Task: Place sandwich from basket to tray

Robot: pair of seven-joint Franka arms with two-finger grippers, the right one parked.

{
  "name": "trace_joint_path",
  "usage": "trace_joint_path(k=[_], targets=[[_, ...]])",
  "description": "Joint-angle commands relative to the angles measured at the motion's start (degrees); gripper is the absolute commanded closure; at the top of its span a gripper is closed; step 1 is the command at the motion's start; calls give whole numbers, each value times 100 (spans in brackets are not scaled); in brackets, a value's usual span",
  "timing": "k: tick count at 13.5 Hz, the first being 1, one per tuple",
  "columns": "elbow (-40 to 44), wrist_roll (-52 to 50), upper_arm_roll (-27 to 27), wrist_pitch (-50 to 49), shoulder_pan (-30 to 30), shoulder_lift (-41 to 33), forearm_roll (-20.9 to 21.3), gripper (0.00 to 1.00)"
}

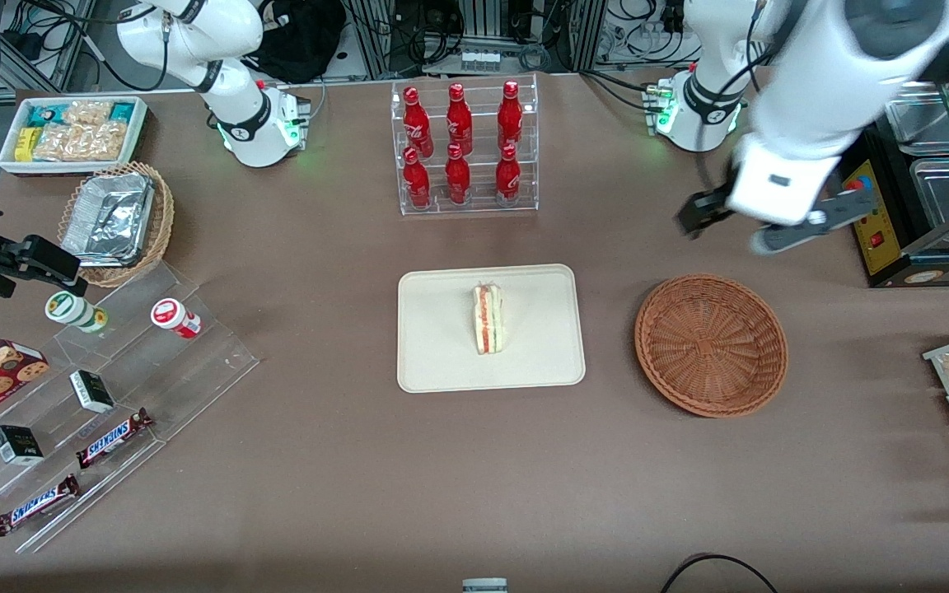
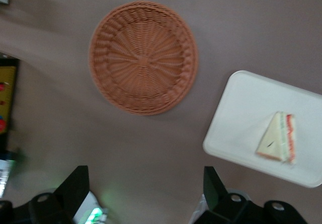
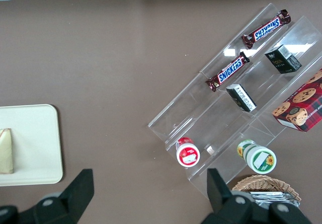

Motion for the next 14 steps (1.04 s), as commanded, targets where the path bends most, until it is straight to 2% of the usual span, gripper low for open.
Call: trace_joint_path(k=[1, 4, 5, 7, 14], targets=[[-176, 1209, -47, -410, 608, -453, -102, 0], [-124, 2099, 111, -587, 1048, -551, -145, 0], [-11, 2276, 268, -605, 1084, -533, -285, 0], [113, 2671, 445, -649, 1093, -507, -260, 0], [736, 3340, 375, -370, 1067, 36, -233, 0]])
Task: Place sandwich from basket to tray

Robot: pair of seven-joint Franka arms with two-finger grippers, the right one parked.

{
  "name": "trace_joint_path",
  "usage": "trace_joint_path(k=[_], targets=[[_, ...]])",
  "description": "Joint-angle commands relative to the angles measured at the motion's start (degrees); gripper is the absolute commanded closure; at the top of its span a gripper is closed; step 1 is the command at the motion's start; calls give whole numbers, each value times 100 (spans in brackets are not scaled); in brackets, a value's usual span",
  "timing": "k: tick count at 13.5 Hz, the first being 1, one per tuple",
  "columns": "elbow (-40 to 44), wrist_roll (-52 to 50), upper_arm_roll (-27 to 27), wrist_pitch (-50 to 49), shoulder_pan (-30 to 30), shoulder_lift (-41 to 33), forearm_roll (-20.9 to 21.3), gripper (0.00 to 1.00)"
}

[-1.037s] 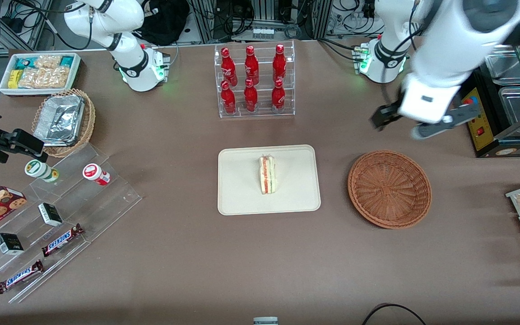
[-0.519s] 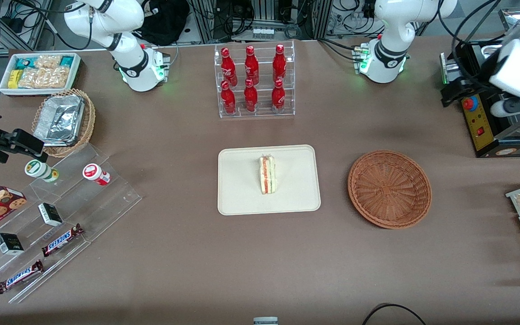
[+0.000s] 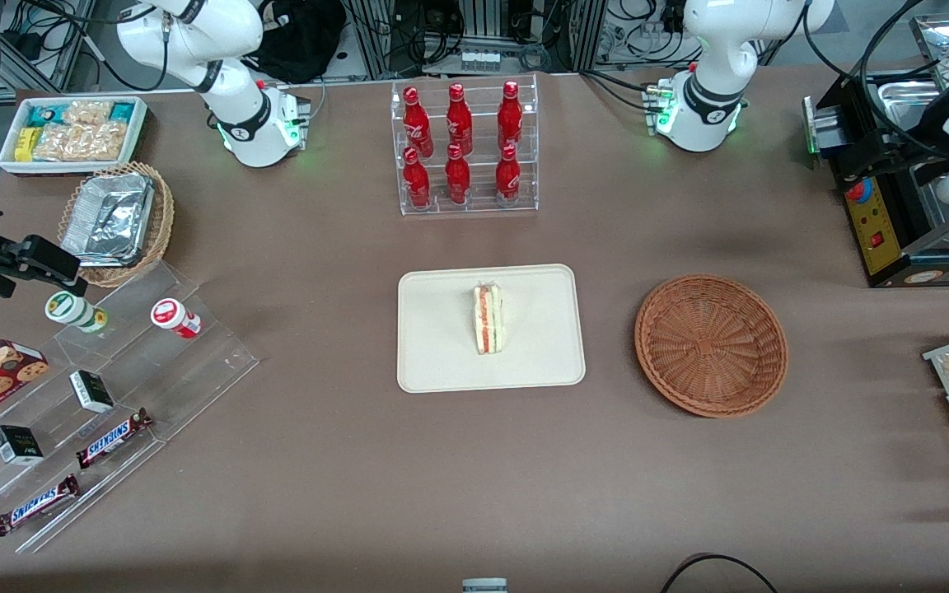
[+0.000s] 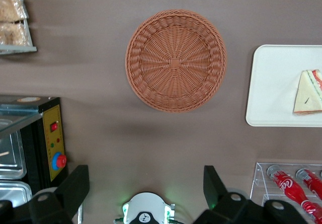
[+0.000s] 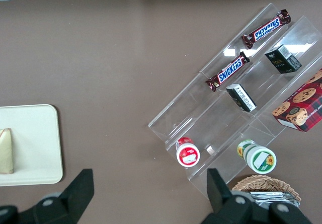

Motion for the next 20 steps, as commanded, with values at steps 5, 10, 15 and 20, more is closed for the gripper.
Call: trace_joint_path(k=[5, 10, 15, 20], targets=[[818, 178, -47, -86, 39, 599, 227, 0], [765, 187, -30, -518, 153, 414, 218, 0], [791, 187, -3, -623, 301, 414, 157, 0], [791, 160, -82, -588, 557, 467, 103, 0]])
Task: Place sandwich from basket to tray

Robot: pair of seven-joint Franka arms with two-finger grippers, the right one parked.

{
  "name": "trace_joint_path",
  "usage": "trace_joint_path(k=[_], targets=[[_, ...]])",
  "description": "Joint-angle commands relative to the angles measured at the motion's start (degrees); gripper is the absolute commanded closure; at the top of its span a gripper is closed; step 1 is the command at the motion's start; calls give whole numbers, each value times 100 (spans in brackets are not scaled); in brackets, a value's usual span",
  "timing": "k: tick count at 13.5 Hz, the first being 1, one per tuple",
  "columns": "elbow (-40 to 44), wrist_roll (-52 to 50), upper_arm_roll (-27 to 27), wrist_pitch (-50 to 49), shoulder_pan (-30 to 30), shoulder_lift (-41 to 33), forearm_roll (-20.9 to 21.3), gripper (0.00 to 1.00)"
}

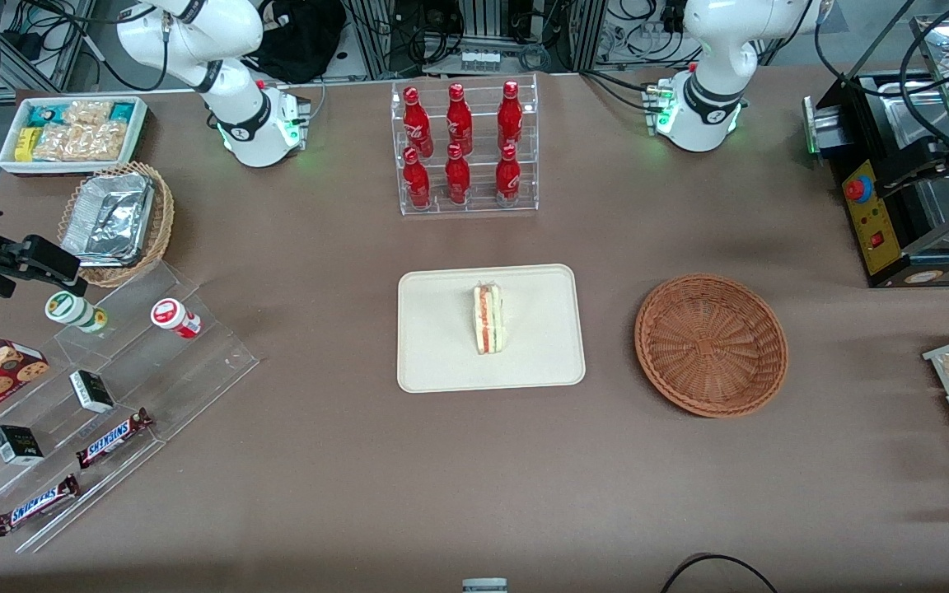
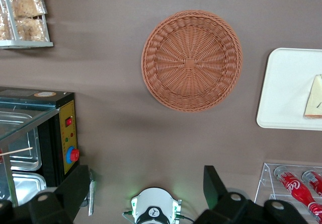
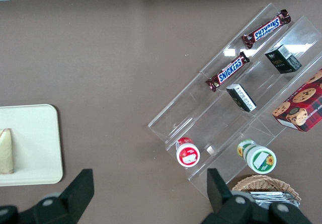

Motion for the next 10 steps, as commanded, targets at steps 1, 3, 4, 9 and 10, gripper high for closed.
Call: trace_joint_path(k=[1, 3, 4, 9, 10], targets=[[85, 49, -129, -68, 182, 47, -19, 0], [94, -73, -225, -68, 313, 47, -36, 0], [94, -74, -321, -77, 409, 47, -28, 0], [59, -135, -331, 265, 445, 47, -28, 0], [68, -144, -331, 301, 445, 47, -19, 0]])
